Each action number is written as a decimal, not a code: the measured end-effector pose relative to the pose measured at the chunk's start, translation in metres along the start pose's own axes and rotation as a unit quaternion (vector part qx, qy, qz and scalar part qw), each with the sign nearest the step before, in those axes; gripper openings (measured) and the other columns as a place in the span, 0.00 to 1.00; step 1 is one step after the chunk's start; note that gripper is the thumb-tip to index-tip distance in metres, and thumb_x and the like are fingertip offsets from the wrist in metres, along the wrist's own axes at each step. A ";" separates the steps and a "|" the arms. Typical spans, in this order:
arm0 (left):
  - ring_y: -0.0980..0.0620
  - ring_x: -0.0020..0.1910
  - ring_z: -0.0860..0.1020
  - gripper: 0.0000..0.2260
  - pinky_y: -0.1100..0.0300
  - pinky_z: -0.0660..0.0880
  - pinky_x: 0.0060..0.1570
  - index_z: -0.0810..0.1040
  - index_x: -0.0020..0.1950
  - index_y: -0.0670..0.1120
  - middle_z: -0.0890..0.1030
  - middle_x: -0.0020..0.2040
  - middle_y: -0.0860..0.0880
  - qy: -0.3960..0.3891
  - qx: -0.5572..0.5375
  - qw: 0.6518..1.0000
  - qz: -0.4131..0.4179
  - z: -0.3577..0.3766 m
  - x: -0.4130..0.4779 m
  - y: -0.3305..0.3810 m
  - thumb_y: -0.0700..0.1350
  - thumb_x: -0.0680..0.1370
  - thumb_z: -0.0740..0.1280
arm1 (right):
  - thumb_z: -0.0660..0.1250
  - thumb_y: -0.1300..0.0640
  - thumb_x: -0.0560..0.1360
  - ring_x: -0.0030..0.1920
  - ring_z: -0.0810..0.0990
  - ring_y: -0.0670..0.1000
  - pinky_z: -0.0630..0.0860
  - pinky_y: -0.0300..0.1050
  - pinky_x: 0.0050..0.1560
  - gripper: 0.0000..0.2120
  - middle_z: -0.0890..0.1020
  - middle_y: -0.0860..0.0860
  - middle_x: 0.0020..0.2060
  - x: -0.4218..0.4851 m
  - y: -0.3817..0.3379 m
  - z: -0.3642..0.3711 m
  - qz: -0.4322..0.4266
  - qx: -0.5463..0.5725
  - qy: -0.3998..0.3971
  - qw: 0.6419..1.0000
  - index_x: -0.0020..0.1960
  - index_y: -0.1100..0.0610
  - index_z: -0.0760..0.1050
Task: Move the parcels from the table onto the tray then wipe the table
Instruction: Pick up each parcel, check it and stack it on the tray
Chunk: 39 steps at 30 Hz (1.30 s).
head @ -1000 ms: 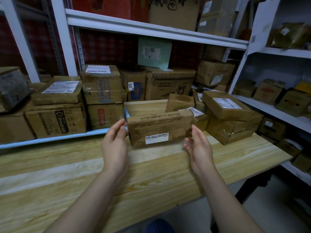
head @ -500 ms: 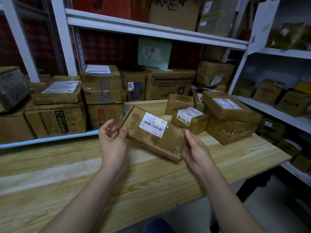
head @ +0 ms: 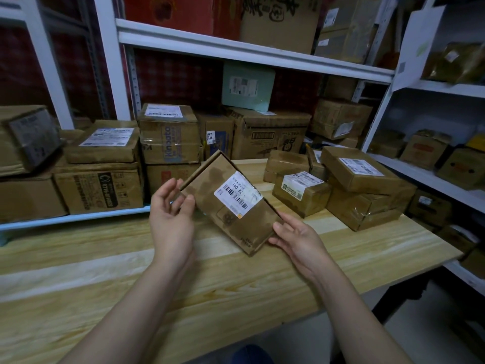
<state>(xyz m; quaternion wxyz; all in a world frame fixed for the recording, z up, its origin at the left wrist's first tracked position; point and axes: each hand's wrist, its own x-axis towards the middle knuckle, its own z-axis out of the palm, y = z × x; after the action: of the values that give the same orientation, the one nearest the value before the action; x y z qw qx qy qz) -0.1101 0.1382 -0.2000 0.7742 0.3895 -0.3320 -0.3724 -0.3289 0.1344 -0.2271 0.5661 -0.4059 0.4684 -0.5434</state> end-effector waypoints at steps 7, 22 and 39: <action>0.54 0.57 0.78 0.21 0.65 0.73 0.55 0.68 0.64 0.50 0.77 0.61 0.46 0.025 0.009 1.000 0.009 -0.014 0.010 0.015 0.31 0.77 0.65 | 0.66 0.74 0.76 0.53 0.83 0.56 0.81 0.51 0.56 0.20 0.79 0.64 0.59 -0.001 0.000 0.032 0.017 0.032 -0.035 0.999 0.65 0.62 0.71; 0.44 0.54 0.76 0.19 0.53 0.70 0.60 0.68 0.71 0.40 0.76 0.54 0.44 0.185 0.118 0.961 -0.171 -0.110 0.049 0.039 0.42 0.81 0.62 | 0.65 0.66 0.80 0.33 0.83 0.51 0.84 0.45 0.41 0.03 0.80 0.58 0.46 -0.001 -0.020 0.196 0.046 0.067 -0.156 0.984 0.53 0.64 0.75; 0.38 0.64 0.75 0.21 0.46 0.72 0.63 0.68 0.69 0.44 0.76 0.64 0.37 0.141 0.047 0.945 -0.290 -0.148 0.091 0.022 0.42 0.76 0.67 | 0.69 0.56 0.79 0.33 0.83 0.48 0.83 0.41 0.36 0.15 0.83 0.55 0.41 0.025 -0.050 0.316 -0.068 -0.104 0.016 0.992 0.60 0.54 0.65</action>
<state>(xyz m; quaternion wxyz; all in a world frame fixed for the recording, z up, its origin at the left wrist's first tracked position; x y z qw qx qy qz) 0.0613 0.1241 -0.2309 0.6526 0.5534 -0.1093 -0.5059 -0.0339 0.0897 -0.1079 0.4750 -0.4846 0.5028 -0.5354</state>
